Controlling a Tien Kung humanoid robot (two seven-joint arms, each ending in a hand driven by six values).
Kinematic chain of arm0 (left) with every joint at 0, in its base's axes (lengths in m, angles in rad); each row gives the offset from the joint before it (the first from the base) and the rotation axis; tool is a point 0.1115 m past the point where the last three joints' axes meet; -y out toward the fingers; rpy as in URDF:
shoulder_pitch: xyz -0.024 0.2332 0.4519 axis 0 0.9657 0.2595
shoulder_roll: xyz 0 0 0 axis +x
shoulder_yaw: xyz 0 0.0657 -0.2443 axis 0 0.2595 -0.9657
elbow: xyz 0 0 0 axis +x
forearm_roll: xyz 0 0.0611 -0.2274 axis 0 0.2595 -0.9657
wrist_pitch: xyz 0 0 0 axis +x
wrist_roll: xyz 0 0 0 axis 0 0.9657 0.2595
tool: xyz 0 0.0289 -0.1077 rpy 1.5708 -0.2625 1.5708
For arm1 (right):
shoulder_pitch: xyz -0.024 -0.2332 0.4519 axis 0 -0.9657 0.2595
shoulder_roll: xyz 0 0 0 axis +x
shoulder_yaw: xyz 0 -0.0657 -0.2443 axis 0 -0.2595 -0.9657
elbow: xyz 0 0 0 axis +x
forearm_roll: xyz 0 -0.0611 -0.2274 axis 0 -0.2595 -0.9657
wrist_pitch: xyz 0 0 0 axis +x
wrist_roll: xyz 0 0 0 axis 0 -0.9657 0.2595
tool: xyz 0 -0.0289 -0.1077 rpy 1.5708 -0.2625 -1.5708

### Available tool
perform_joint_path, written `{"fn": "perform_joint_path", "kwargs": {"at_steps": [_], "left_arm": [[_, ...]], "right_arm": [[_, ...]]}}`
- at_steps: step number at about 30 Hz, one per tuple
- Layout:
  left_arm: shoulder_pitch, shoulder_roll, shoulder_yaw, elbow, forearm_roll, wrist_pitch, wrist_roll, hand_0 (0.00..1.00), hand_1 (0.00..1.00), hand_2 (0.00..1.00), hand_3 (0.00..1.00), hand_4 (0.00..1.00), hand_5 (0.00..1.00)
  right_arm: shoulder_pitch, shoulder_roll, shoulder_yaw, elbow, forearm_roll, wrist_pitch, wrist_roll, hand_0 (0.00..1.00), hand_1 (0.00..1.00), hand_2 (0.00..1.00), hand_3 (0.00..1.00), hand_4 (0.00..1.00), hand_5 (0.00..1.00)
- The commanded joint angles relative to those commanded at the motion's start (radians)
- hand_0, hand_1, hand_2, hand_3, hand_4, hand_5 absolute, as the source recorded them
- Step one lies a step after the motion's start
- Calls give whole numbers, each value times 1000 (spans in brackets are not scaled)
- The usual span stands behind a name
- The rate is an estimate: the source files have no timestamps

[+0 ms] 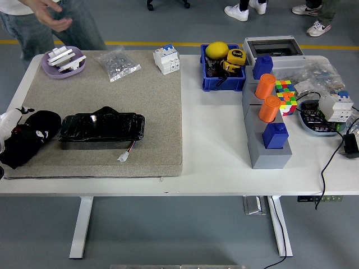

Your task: Pick the rag up,wipe the panel,place it on the desk

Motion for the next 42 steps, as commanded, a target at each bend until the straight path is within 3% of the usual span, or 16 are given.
{"fn": "perform_joint_path", "kwargs": {"at_steps": [4, 5, 10, 11, 15, 16, 22, 23, 28, 29, 34, 35, 40, 42], "left_arm": [[-6, 0, 15, 16, -14, 24, 3, 617, 814, 892, 870, 998, 520], [-8, 1, 19, 20, -17, 28, 5, 423, 722, 867, 837, 945, 330], [-11, -2, 37, 34, -23, 47, 12, 423, 722, 867, 837, 945, 330], [-11, -3, 40, 36, -23, 49, 13, 349, 632, 850, 769, 889, 262], [-13, -5, 47, 45, -25, 58, 12, 349, 632, 850, 769, 889, 262], [-13, -6, 51, 48, -25, 62, 12, 315, 499, 832, 696, 836, 198], [-15, -8, 56, 55, -41, 79, 1, 315, 499, 832, 696, 836, 198], [-15, -8, 56, 56, -45, 80, 0, 286, 394, 807, 629, 823, 213], [-16, -12, 59, 62, -66, 93, -9, 286, 394, 807, 629, 823, 213], [-16, -13, 61, 64, -70, 98, -12, 251, 301, 672, 563, 761, 172], [-12, -14, 73, 70, -78, 143, -33, 251, 301, 672, 563, 761, 172], [-11, -15, 74, 70, -75, 150, -35, 227, 226, 560, 567, 585, 47], [-8, -15, 82, 72, -67, 185, -45, 227, 226, 560, 567, 585, 47], [-7, -16, 85, 72, -64, 193, -45, 201, 185, 537, 543, 563, 2]], "right_arm": [[-1, 1, -6, -1, 9, 1, 5, 767, 697, 711, 683, 998, 524], [-1, 1, -8, -1, 14, 1, 7, 768, 697, 711, 683, 998, 524], [-1, 1, -16, -1, 25, 1, 14, 768, 697, 711, 683, 998, 524], [-1, 1, -18, -2, 28, 1, 16, 768, 697, 711, 685, 998, 524], [-1, 0, -22, -4, 38, 1, 21, 768, 697, 711, 685, 998, 524], [-2, 0, -21, -4, 40, 1, 22, 767, 696, 711, 684, 998, 524], [-2, -1, -22, -4, 40, 2, 20, 767, 696, 711, 684, 998, 524], [-3, -1, -22, -4, 40, 2, 20, 766, 697, 711, 682, 998, 524], [-4, 0, -22, -5, 42, 1, 20, 766, 697, 711, 682, 998, 524], [-4, 0, -22, -5, 43, 1, 20, 767, 697, 712, 684, 998, 524], [-6, 0, -19, -7, 44, 0, 22, 767, 697, 712, 684, 998, 524], [-6, 0, -18, -7, 43, 0, 22, 766, 697, 712, 684, 998, 523], [-9, 0, -17, -9, 45, 1, 23, 766, 697, 712, 684, 998, 523], [-9, -1, -13, -9, 45, 1, 23, 766, 697, 712, 684, 998, 522]]}}
